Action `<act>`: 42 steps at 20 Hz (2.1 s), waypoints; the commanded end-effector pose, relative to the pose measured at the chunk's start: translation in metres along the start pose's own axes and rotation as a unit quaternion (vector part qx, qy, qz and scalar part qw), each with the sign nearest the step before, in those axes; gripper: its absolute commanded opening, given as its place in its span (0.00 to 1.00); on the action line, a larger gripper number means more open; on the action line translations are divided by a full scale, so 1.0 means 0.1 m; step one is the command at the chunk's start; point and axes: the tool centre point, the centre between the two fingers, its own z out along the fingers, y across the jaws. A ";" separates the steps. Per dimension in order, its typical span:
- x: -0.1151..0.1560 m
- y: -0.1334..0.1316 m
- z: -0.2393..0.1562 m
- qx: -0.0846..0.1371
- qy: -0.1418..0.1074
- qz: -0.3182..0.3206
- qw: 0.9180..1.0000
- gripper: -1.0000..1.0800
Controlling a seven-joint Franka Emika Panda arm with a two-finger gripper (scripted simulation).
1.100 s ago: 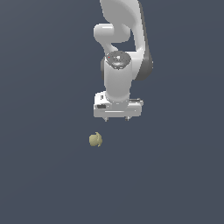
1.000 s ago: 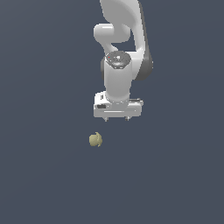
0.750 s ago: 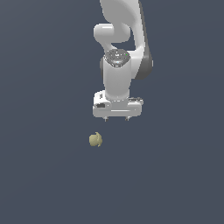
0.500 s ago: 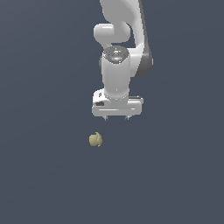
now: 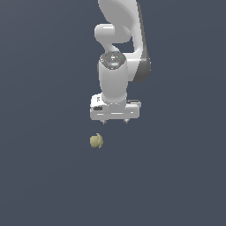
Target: Pick up the object and move it to a goal position.
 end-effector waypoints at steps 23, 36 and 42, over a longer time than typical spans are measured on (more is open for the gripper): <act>0.25 1.01 0.80 -0.015 -0.015 -0.100 0.995 0.96; 0.22 1.03 1.24 -0.015 -0.015 -0.100 0.995 0.96; 0.23 1.03 1.30 -0.015 -0.015 -0.100 0.995 0.00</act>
